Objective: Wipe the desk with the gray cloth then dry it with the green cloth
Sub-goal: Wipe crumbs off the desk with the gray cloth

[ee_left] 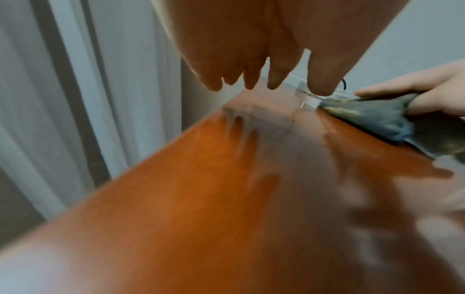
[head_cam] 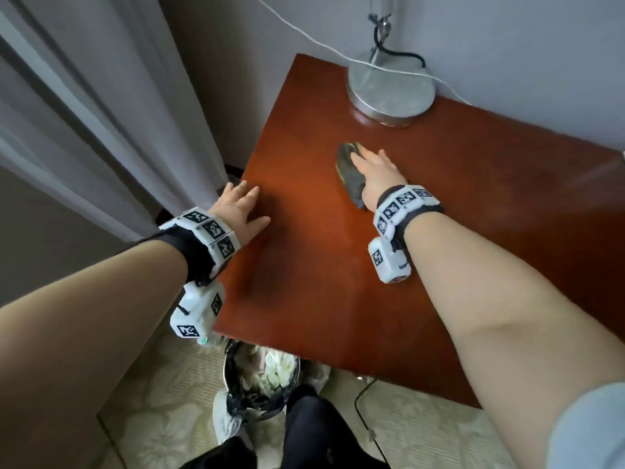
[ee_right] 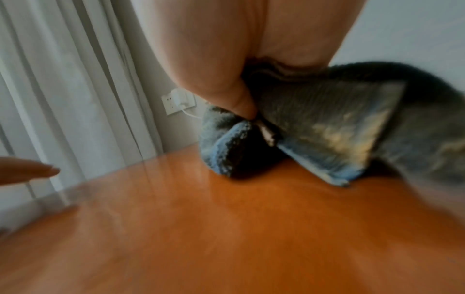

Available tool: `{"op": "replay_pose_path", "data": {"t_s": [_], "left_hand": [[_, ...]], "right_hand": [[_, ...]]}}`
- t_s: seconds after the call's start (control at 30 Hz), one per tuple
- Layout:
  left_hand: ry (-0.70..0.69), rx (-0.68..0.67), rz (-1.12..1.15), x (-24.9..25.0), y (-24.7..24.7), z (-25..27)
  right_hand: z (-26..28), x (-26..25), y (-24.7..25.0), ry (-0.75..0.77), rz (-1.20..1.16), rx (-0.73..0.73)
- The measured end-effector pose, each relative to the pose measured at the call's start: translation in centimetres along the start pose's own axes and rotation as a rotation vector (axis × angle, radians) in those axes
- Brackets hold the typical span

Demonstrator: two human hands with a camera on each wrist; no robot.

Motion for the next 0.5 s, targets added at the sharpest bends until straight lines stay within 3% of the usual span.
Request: {"op": "replay_pose_path", "data": {"t_s": [0.33, 0.5], "left_hand": [[0.038, -0.034, -0.067, 8.4, -0.5, -7.7], [0.011, -0.066, -0.123, 12.1, -1.1, -10.2]], "right_hand": [[-8.2, 2.7, 4.3, 0.308, 0.349, 0.015], [-8.4, 8.8, 5.3, 0.259, 0.323, -0.016]]}}
Point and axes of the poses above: each hand's wrist, its own z-axis away from the middle knuckle, its own y-axis out of the back of the hand, x = y × z, the point moved 3 cm from there along -z, towards the middle knuckle, and after that the axes turned 2 degrees about y, right-handed, at the moved point
